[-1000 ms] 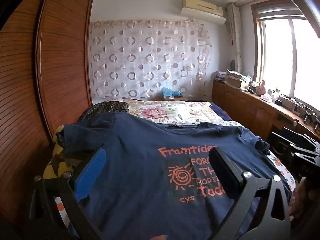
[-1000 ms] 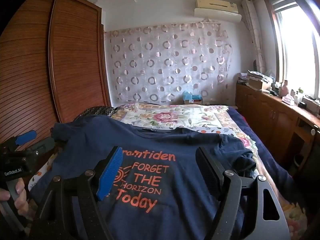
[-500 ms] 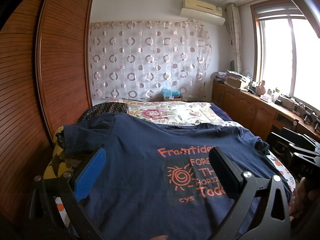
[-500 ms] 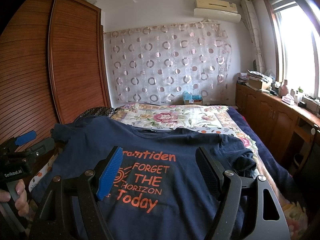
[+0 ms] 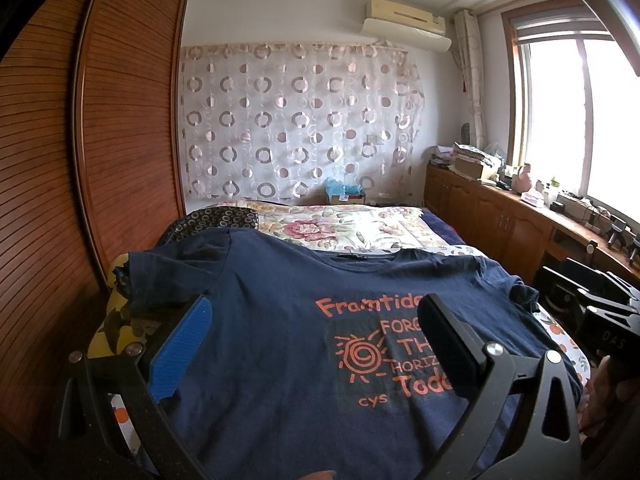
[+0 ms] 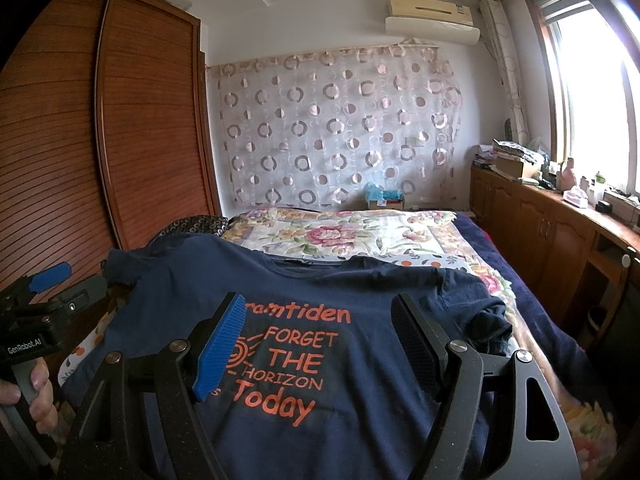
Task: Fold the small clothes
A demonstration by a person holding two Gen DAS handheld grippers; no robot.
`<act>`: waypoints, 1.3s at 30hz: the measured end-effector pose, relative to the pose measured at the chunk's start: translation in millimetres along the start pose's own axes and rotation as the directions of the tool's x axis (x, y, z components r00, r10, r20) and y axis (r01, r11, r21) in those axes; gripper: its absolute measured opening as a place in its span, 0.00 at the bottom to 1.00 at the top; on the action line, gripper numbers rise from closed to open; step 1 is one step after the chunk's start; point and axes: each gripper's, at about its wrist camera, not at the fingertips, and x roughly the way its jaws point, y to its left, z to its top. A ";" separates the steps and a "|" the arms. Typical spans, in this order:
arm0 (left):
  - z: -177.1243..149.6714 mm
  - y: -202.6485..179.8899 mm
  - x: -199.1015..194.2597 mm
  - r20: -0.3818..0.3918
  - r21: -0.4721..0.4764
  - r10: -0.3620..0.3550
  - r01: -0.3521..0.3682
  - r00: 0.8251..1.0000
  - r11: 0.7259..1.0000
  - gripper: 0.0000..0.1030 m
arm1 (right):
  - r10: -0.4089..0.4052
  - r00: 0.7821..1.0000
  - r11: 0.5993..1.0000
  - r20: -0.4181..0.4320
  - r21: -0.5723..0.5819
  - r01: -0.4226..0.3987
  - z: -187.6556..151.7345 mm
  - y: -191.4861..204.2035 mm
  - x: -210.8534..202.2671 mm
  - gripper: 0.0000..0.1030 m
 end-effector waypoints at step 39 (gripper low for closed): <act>12.3 1.9 -9.8 0.009 -0.001 0.003 -0.003 1.000 1.000 1.00 | 0.004 1.000 1.000 0.017 0.006 -0.004 -0.7 1.8 2.8 0.75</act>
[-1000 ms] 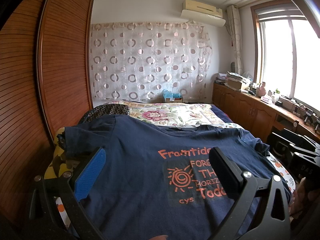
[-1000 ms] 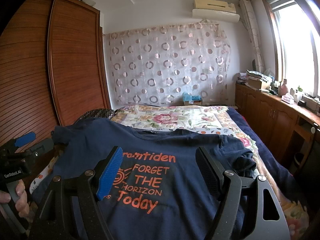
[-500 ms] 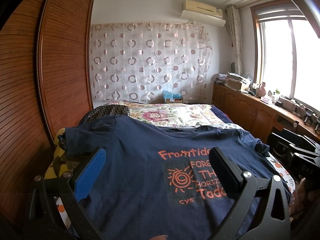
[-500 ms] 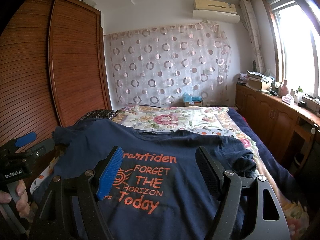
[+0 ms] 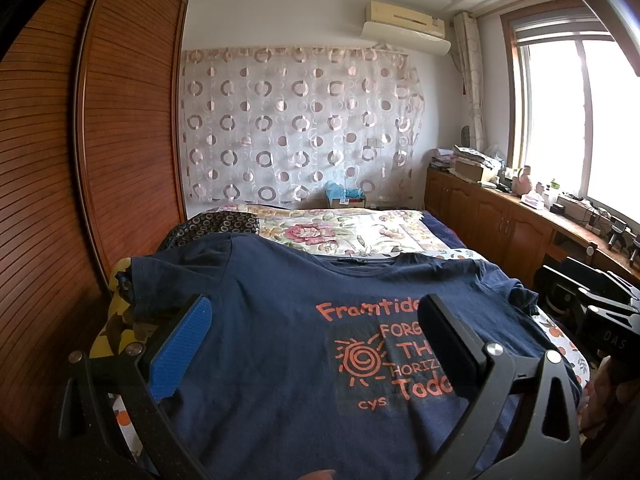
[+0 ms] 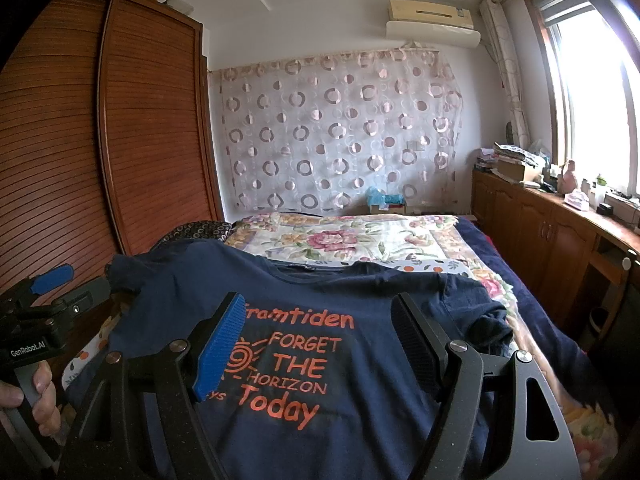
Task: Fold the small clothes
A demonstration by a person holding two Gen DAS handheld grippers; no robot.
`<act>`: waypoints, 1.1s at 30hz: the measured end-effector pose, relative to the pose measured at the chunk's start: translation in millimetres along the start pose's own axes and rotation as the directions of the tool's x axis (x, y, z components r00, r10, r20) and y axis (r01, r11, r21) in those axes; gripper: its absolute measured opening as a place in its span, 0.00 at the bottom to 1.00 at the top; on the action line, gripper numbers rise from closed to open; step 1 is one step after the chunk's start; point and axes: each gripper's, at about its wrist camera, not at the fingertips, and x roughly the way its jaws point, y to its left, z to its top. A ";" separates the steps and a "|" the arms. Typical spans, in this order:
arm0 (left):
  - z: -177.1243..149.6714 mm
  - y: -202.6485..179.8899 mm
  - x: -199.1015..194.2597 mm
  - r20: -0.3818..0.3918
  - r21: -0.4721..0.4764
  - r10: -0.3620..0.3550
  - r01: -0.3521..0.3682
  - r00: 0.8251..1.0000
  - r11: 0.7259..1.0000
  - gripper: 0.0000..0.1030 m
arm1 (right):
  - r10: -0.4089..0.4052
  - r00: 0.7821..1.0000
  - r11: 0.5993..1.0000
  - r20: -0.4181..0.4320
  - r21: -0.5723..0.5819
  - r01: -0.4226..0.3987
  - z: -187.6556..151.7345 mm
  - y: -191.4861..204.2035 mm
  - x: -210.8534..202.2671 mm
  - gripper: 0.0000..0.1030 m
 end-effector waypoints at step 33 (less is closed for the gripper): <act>-34.2 72.2 36.4 -0.129 -0.054 0.081 -0.089 0.988 0.995 1.00 | 0.102 0.989 0.991 -0.110 -0.072 -0.111 5.3 6.5 44.0 0.75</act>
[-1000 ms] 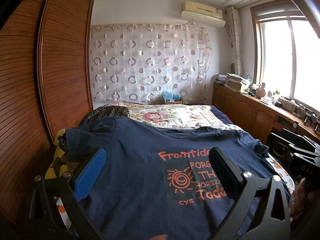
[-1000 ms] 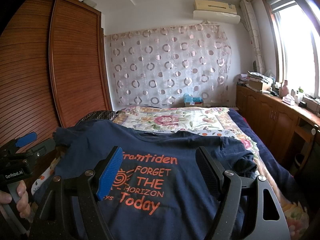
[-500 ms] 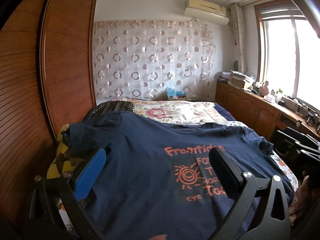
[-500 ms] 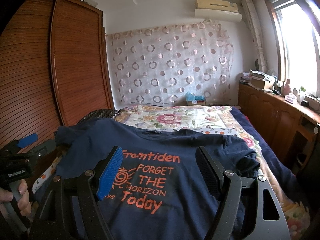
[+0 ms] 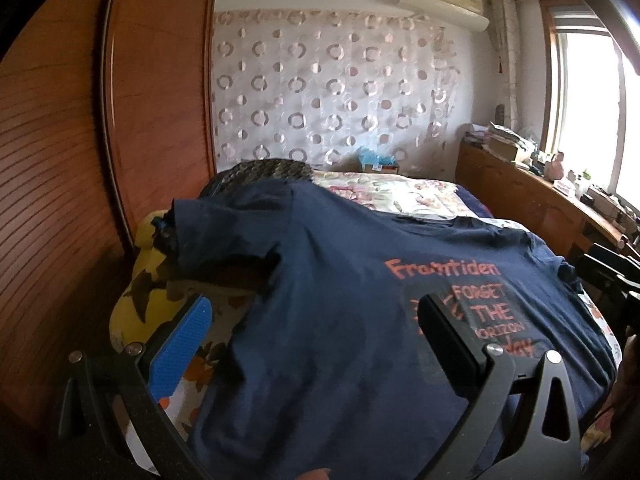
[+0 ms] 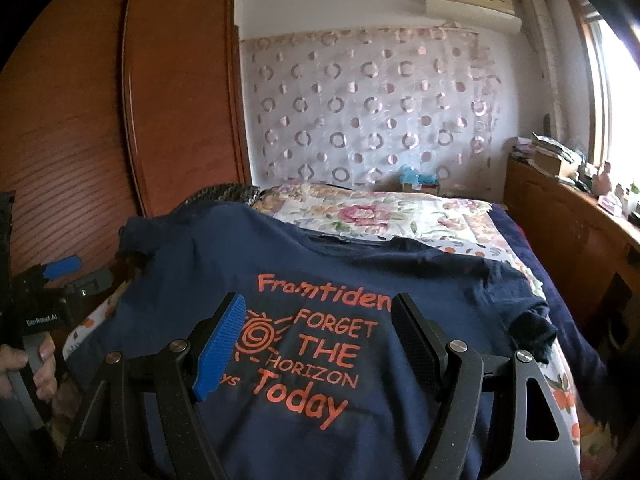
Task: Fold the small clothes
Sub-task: 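Reach the left gripper to the navy shirt's side edge and close on it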
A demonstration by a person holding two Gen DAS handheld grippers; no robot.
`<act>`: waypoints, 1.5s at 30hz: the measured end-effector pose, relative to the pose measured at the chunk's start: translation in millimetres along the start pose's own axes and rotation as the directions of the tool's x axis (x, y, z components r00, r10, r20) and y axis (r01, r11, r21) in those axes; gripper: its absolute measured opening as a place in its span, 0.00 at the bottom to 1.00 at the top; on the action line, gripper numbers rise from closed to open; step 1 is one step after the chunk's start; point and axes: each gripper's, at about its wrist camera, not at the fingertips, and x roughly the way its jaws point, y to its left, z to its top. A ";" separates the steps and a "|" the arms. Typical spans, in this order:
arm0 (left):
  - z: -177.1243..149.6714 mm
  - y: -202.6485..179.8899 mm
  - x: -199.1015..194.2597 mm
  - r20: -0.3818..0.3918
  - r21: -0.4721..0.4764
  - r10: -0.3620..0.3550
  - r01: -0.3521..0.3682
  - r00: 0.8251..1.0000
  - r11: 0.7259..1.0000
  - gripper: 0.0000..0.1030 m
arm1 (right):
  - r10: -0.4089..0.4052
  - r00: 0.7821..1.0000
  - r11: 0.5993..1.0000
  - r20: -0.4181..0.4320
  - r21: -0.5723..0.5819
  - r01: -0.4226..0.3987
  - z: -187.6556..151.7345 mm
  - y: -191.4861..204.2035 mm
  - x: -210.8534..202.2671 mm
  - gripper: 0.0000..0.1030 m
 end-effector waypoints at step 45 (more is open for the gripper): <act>91.3 152.6 138.1 -0.213 0.091 0.059 -0.041 0.975 0.995 0.28 | 0.246 0.954 0.963 -0.171 -0.068 -0.261 6.7 -20.4 36.0 0.75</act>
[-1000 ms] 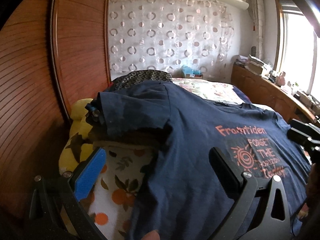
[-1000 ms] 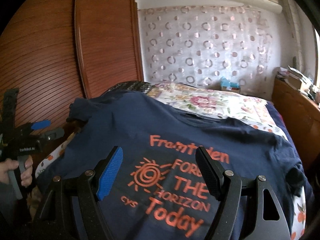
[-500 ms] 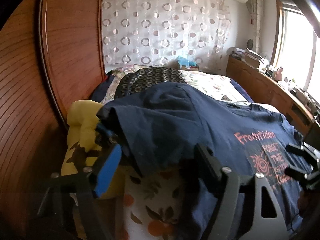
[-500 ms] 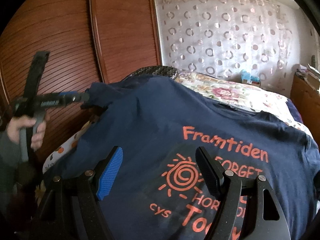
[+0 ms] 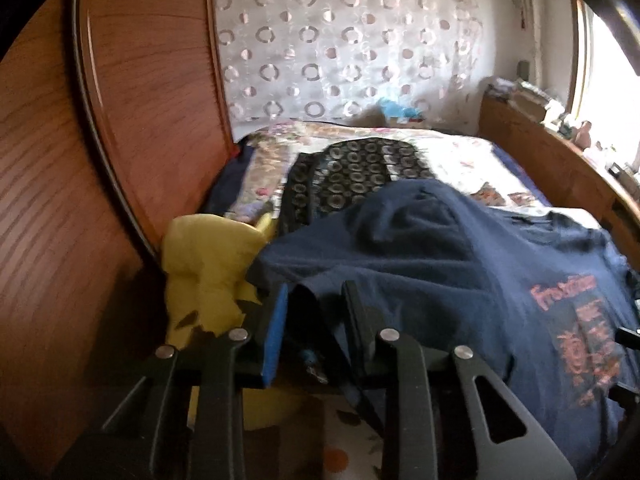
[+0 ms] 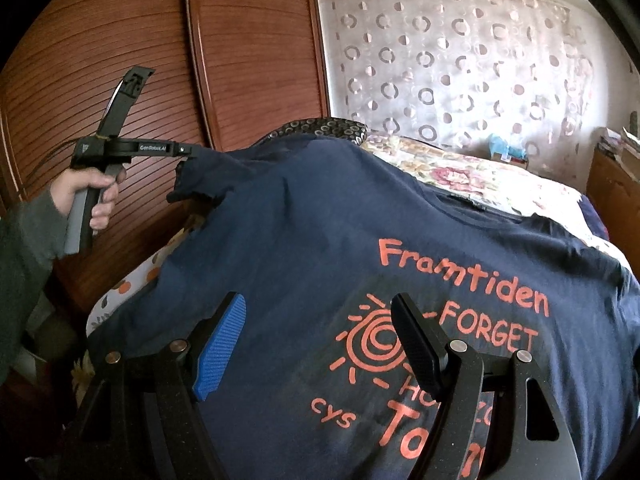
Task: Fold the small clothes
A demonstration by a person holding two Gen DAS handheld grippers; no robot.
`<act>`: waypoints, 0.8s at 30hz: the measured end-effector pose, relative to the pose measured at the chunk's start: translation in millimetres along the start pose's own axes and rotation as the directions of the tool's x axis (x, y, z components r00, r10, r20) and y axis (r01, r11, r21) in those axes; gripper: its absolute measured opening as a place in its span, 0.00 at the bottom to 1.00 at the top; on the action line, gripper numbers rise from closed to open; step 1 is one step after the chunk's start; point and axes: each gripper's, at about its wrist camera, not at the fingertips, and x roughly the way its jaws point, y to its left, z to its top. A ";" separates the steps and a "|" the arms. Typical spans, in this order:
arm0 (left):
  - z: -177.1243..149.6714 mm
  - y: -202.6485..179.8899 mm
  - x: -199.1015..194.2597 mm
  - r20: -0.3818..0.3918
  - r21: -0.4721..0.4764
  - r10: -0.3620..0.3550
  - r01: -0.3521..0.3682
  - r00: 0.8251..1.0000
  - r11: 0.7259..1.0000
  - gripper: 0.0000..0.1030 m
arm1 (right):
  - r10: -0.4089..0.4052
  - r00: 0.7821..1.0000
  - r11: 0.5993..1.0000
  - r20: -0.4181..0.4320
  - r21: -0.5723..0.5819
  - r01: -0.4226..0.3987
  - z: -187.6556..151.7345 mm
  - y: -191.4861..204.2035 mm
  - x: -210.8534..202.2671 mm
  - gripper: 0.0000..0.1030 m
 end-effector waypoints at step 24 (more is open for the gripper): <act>46.1 -76.9 -46.6 0.075 0.126 -0.206 0.196 0.976 0.972 0.02 | -0.017 1.000 0.998 0.002 0.055 0.017 2.1 0.4 6.4 0.75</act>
